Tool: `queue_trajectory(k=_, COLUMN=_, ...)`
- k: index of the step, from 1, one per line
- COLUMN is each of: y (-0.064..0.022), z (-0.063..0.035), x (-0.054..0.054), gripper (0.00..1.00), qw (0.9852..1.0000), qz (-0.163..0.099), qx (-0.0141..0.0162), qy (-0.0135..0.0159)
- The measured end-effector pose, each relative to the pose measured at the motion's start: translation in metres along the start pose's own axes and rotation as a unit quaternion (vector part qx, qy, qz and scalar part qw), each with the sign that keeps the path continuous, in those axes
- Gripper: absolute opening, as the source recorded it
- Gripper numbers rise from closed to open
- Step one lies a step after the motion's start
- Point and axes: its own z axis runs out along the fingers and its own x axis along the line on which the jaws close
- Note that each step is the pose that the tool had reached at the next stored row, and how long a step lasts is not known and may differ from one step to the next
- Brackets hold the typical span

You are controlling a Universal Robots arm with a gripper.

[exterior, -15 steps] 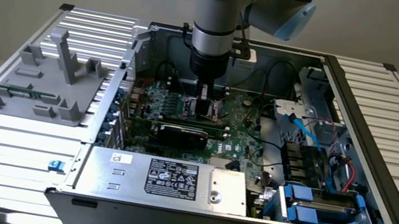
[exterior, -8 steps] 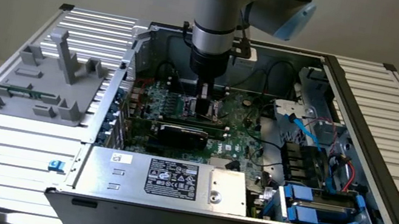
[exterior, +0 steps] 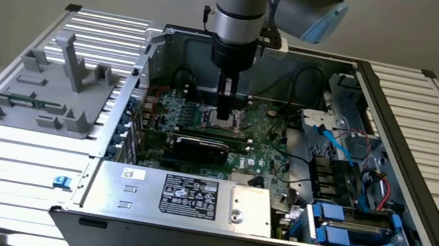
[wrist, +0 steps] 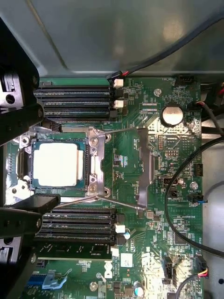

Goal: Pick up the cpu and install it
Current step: 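Place the cpu into insertion slot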

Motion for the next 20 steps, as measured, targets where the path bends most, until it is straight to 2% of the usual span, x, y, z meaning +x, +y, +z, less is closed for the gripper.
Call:
queue_trajectory(k=7, y=0.0038, z=-0.0317, x=0.001, gripper=0.64, qw=1.0000, qz=0.000, qx=0.0000, qy=0.0001)
queue_trajectory(k=13, y=0.0145, z=-0.0577, x=0.000, gripper=0.64, qw=1.0000, qz=0.000, qx=0.0007, qy=0.0000)
queue_trajectory(k=15, y=0.0170, z=-0.0601, x=0.000, gripper=0.64, qw=1.0000, qz=0.000, qx=0.0011, qy=0.0001)
queue_trajectory(k=20, y=0.0173, z=-0.0602, x=0.000, gripper=0.64, qw=1.0000, qz=0.000, qx=0.0011, qy=0.0001)
